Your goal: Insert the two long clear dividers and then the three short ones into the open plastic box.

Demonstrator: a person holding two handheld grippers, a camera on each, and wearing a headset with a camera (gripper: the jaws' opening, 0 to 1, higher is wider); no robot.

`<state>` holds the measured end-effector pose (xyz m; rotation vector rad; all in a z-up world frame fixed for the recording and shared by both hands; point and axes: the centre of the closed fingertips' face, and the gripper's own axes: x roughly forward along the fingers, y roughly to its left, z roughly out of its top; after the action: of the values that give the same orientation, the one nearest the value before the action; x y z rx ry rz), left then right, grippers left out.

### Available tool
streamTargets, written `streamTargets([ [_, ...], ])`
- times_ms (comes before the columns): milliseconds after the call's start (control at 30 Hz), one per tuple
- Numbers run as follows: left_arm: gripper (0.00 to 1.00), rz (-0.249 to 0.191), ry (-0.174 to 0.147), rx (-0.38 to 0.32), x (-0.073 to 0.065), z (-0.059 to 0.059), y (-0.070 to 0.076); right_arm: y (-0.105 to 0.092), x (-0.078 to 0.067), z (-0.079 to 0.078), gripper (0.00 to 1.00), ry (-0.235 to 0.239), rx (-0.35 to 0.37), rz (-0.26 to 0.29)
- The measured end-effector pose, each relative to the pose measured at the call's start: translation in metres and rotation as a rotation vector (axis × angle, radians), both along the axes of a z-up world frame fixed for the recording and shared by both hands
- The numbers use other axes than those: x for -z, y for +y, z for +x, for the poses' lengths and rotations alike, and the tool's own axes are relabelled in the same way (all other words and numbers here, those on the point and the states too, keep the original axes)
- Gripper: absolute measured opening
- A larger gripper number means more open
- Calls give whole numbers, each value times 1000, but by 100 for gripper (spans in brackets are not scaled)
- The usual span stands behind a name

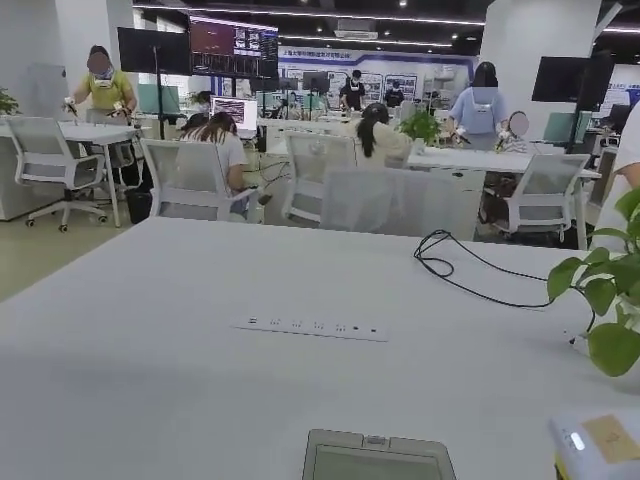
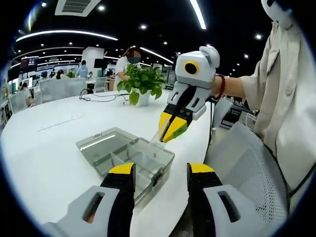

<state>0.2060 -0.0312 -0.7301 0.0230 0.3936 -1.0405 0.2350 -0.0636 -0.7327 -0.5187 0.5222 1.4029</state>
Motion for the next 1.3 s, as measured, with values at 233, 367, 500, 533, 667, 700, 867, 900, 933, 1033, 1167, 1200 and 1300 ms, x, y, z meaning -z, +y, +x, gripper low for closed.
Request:
streamTargets([
  [233,49,-44,3,-60,-2,7,3,-4,8,15,2,-1,53,-29],
  [367,50,-61,2,-68,-3,8,4,-8,15,24,2,-6,82,-58],
  [500,51,-65,12,-79,0,9,5,-10,19,30,2,-18,92,-72],
  [533,51,-65,11,-83,0,10,6,-9,20,31,2,-18,93,-73],
  [667,52,-50,7,-88,3,11,7,-11,24,36,2,-21,106,-87],
  [700,52,-52,6,-90,2,12,7,-11,25,37,2,-20,110,-92],
  [867,53,-53,6,-102,3,13,8,-13,30,40,2,-14,115,-103],
  [900,53,-51,4,-102,3,13,8,-13,31,40,2,-11,114,-105],
  [933,52,-50,4,-104,3,14,9,-13,32,39,2,-9,111,-106],
  [1033,52,-45,4,-105,4,13,9,-14,35,38,2,-19,102,-117],
  [1167,51,-34,5,-102,5,13,9,-12,35,39,2,-11,102,-113],
  [1200,51,-33,5,-102,6,13,9,-12,35,39,2,-8,103,-113],
  [1300,51,-34,4,-107,5,14,9,-11,36,40,3,-1,101,-125],
])
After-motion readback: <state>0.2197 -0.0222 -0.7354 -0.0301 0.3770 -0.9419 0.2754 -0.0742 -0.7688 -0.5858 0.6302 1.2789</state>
